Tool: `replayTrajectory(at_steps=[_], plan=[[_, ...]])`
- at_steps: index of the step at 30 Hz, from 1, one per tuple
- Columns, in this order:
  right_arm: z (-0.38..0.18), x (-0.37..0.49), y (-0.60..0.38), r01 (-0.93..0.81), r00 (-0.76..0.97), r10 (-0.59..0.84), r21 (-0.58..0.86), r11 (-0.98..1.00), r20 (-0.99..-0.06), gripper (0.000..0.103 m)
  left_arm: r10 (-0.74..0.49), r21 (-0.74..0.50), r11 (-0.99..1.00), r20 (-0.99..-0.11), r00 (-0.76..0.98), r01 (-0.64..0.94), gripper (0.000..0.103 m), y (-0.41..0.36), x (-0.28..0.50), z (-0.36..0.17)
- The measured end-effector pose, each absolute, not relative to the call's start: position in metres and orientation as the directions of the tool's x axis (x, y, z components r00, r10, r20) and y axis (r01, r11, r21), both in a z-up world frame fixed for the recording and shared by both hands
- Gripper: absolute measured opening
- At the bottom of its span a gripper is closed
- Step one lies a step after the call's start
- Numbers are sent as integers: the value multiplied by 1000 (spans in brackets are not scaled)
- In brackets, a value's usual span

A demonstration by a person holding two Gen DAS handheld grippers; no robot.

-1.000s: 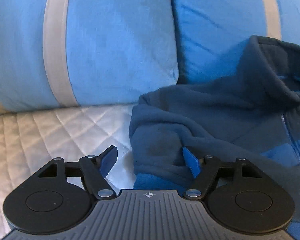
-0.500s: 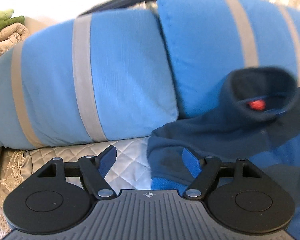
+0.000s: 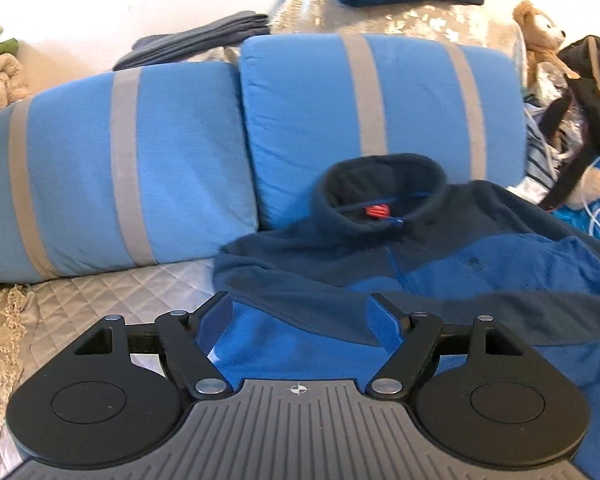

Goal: Fold clothes
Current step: 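Release the folded edge with the right gripper and regrasp the jacket hem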

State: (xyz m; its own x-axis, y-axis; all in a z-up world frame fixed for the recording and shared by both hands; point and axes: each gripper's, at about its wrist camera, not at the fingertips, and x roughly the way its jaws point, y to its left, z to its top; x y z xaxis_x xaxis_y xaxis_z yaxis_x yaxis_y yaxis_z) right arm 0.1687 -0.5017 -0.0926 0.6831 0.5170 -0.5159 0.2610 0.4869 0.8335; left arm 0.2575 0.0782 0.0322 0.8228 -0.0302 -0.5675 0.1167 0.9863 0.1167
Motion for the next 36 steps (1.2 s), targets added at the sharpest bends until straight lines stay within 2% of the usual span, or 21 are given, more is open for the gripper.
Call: replayTrajectory(at_steps=[4, 7, 10, 16, 20, 22, 26, 30, 33, 36], plan=[[-87, 137, -533, 297, 715, 450, 815, 497, -535, 103, -78, 29, 993, -577, 813, 115, 73, 73, 248, 43], [-85, 106, -556, 329, 741, 378, 791, 516, -554, 103, -102, 6, 992, -562, 821, 127, 73, 66, 239, 50], [-90, 80, -574, 343, 752, 375, 808, 479, -542, 103, -134, -21, 989, -560, 817, 148, 73, 60, 229, 53], [-88, 68, -528, 223, 645, 561, 830, 511, -519, 103, -192, -69, 980, -592, 783, 188, 73, 43, 202, 44], [-60, 69, -469, 34, 556, 638, 782, 623, -532, 101, -250, -81, 964, -609, 753, 254, 73, 27, 174, 35], [-39, 64, -441, -97, 541, 617, 686, 721, -572, 100, -281, -96, 954, -618, 734, 284, 73, 22, 161, 31], [-16, 42, -390, -309, 545, 495, 386, 869, -677, 100, -318, -112, 940, -626, 712, 322, 73, 17, 144, 26], [-26, 33, -355, -314, 591, 315, 147, 938, -743, 98, -329, -130, 938, -629, 704, 322, 73, 19, 141, 21], [-42, 35, -336, -263, 637, 167, -9, 965, -752, 96, -324, -138, 940, -639, 697, 311, 73, 22, 141, 16], [-47, 39, -332, -196, 670, 116, -25, 980, -733, 97, -316, -131, 942, -647, 694, 308, 73, 24, 139, 12]])
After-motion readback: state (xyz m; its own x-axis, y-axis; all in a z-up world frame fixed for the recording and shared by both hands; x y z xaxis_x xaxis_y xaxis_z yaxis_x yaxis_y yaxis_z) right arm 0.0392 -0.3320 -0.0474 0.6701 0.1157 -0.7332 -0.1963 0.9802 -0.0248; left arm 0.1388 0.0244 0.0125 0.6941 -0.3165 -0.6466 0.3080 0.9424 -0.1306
